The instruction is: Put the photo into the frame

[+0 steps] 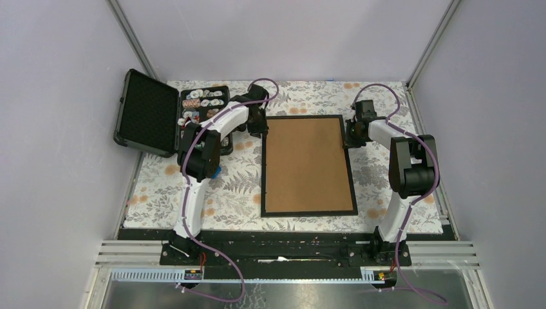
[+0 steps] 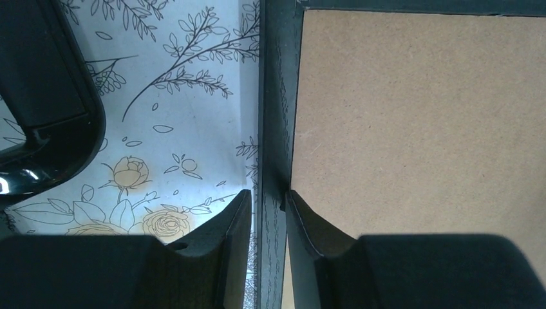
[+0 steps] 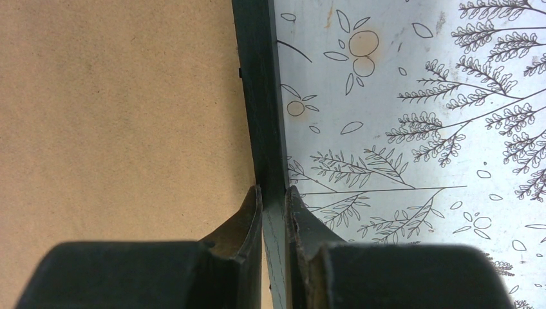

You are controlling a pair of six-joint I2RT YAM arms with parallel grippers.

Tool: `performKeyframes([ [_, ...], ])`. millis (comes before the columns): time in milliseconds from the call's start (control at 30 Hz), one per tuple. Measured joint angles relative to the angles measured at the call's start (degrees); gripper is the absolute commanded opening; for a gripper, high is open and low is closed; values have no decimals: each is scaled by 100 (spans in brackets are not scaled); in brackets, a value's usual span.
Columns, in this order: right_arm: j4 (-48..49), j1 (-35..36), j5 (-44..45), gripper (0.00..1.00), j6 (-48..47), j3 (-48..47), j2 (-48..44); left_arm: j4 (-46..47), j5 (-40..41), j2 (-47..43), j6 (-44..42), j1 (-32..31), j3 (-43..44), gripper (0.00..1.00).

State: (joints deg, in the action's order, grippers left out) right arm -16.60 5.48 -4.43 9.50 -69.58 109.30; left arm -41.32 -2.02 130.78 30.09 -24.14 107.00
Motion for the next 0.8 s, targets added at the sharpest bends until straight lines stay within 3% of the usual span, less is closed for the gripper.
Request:
performKeyframes([
  [400, 2, 0, 2, 15, 20, 0, 0, -140, 221, 284, 37, -120, 404, 29],
  [500, 0, 0, 4, 15, 20, 0, 0, -140, 293, 273, 13, -146, 404, 35],
  [633, 2, 0, 4, 15, 20, 2, 0, -68, 286, 234, -48, -195, 380, 53],
  [800, 2, 0, 4, 15, 20, 2, 0, 249, -114, 33, -98, -142, -20, 52],
])
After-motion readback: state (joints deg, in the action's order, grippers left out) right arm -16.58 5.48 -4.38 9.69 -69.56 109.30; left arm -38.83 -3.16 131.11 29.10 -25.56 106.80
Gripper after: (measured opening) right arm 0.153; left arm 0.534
